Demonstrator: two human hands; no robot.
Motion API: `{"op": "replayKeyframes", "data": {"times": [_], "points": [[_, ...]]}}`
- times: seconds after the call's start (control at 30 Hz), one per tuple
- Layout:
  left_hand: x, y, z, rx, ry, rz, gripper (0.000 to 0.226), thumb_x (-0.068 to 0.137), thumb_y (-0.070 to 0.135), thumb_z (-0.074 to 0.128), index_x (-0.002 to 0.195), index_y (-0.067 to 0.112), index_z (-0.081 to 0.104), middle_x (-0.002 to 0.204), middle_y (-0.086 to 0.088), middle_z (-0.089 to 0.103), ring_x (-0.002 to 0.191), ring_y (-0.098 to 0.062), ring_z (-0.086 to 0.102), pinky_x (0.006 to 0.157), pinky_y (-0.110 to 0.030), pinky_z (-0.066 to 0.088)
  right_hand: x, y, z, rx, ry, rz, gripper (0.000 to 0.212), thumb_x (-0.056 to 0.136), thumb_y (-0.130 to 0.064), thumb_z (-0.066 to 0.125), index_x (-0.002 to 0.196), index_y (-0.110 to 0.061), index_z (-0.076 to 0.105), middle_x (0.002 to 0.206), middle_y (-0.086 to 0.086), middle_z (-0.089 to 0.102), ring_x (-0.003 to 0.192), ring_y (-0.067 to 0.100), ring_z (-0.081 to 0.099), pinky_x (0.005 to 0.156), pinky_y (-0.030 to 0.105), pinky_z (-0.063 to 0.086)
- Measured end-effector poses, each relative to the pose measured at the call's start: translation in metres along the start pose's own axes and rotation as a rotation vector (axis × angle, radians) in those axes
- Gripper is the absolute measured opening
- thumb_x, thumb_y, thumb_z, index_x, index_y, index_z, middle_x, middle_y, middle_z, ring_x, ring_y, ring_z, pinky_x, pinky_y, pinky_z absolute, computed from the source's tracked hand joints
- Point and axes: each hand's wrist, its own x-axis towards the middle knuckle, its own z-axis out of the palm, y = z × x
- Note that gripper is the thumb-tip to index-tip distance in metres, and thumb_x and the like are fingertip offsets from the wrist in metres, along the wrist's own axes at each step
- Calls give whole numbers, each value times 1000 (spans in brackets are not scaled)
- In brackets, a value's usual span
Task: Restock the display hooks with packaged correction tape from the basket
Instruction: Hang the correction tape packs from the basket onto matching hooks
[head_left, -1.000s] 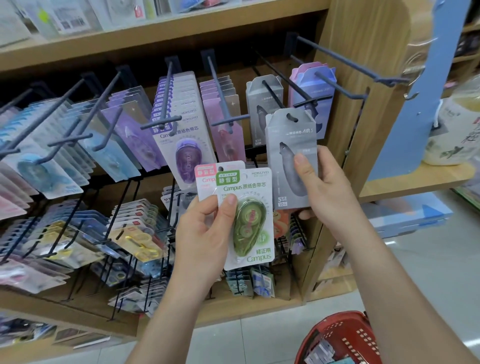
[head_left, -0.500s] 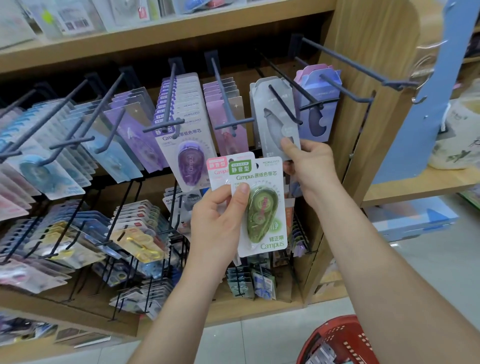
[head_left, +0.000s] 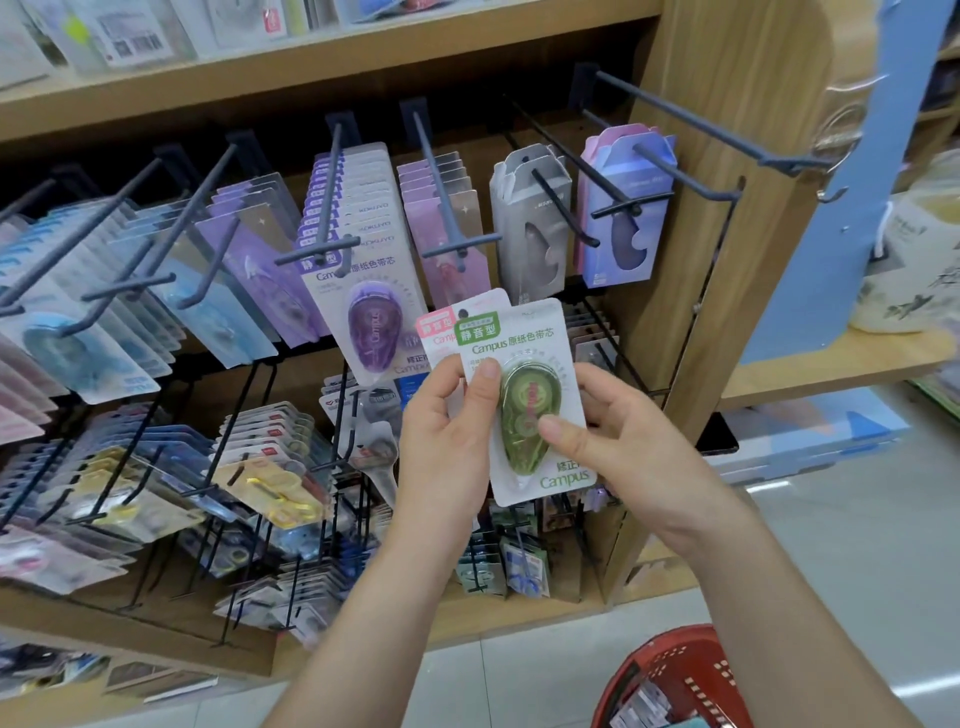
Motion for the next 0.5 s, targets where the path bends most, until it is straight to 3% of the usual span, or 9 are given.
{"op": "replayKeyframes", "data": {"times": [0.07, 0.2, 0.27, 0.4, 0.5], "points": [[0, -2, 0, 1, -4, -5, 16, 101, 19, 49, 107, 21, 63, 105, 2, 74, 95, -14, 70, 78, -31, 58, -1, 2, 2, 83, -42, 32, 38, 83, -25, 65, 121, -29, 63, 117, -3, 73, 107, 15, 69, 79, 22, 56], [-2, -1, -6, 78, 17, -39, 18, 105, 15, 42, 107, 24, 57, 101, 7, 68, 86, 2, 65, 70, -15, 50, 1, 6, 10, 17, -51, -3, 34, 85, -25, 65, 118, -27, 66, 114, -3, 74, 105, 15, 70, 86, 25, 55], [-2, 1, -12, 77, 24, -43, 16, 104, 14, 45, 108, 21, 59, 102, 5, 69, 89, -2, 67, 72, -18, 52, 2, 6, 13, -9, -10, -39, 31, 82, -24, 68, 113, -25, 70, 109, -1, 76, 101, 16, 71, 83, 27, 57], [3, 5, -31, 104, 127, 32, 7, 86, 29, 67, 91, 23, 66, 95, -5, 68, 91, -24, 64, 81, -46, 56, -1, 5, 16, -117, 13, -96, 26, 80, -24, 72, 105, -23, 74, 103, -7, 76, 99, 11, 70, 83, 26, 57], [1, 14, -41, 128, 112, 41, 24, 77, 36, 81, 82, 18, 65, 78, -3, 65, 71, -19, 62, 61, -38, 56, -2, 6, 19, -222, -13, -86, 30, 75, -30, 76, 104, -27, 75, 100, -11, 75, 97, 9, 69, 82, 28, 58]]}}
